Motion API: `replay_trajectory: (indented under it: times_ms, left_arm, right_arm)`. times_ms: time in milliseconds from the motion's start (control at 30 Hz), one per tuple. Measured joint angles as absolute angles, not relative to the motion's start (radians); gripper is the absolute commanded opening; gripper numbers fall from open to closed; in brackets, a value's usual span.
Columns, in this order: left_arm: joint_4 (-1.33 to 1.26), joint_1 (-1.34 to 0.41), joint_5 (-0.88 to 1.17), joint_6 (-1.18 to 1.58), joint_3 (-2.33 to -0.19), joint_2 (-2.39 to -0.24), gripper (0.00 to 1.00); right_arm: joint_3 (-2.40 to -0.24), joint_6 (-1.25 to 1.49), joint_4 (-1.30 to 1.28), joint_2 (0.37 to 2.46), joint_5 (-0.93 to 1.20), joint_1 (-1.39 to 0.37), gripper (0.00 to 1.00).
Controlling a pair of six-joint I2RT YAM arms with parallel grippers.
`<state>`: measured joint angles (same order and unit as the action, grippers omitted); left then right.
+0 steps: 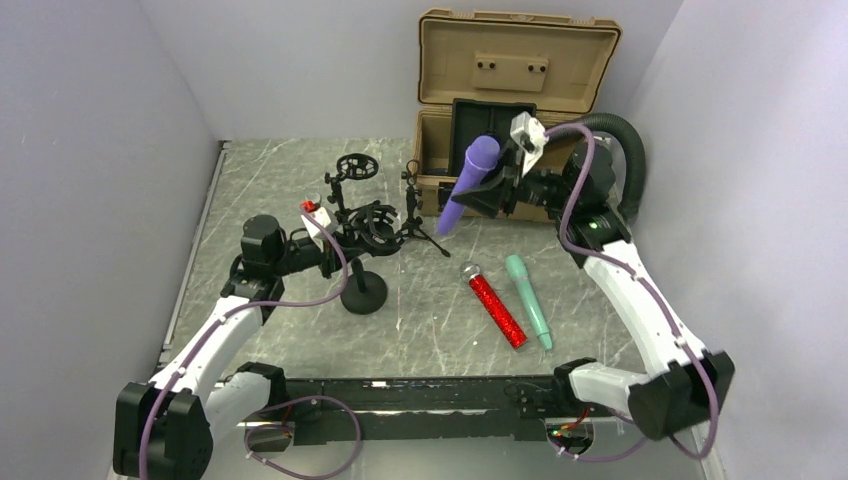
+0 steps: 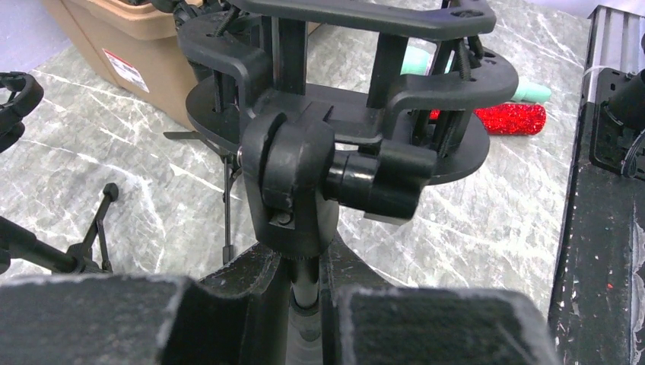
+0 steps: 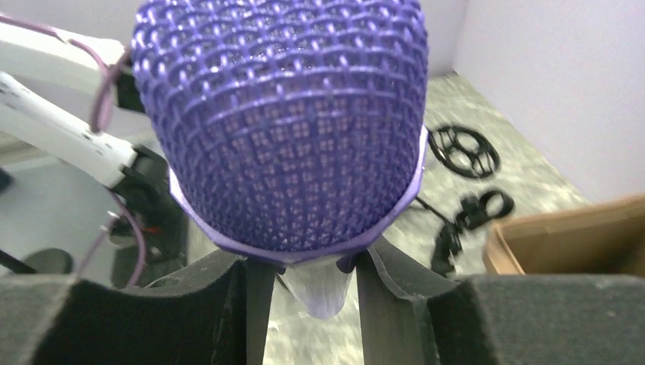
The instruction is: Remove the microphone from the stand
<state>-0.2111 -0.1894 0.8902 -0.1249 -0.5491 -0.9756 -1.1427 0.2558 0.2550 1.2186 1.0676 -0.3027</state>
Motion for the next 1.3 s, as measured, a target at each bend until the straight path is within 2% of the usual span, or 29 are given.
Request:
replay_trajectory:
  times_ms: [100,233,600,767,1000,1300]
  left_arm:
    - [-0.193,-0.190,0.881,-0.137,-0.558,-0.975,0.00]
    - [-0.175,-0.189,0.867,-0.146,-0.565,-0.974,0.00]
    - [-0.152,-0.189,0.847,-0.155,-0.569,-0.962,0.00]
    - [-0.163,-0.189,0.850,-0.157,-0.561,-0.953,0.00]
    - [-0.176,-0.189,0.869,-0.154,-0.555,-0.955,0.00]
    - [-0.174,-0.189,0.873,-0.158,-0.555,-0.960,0.00]
  right_arm:
    - [-1.134,0.012,-0.044,1.111,0.971,-0.304,0.00]
    - [-1.098,-0.168,-0.290,1.012,0.882,-0.304,0.00]
    - [-1.030,-0.377,-0.729,0.969,0.620,-0.304,0.00]
    - [-1.009,-0.405,-0.833,0.995,0.503,-0.303,0.00]
    - [-1.003,-0.406,-0.895,1.076,0.513,-0.316,0.00]
    - [-1.001,-0.381,-0.890,1.299,0.562,-0.489,0.00]
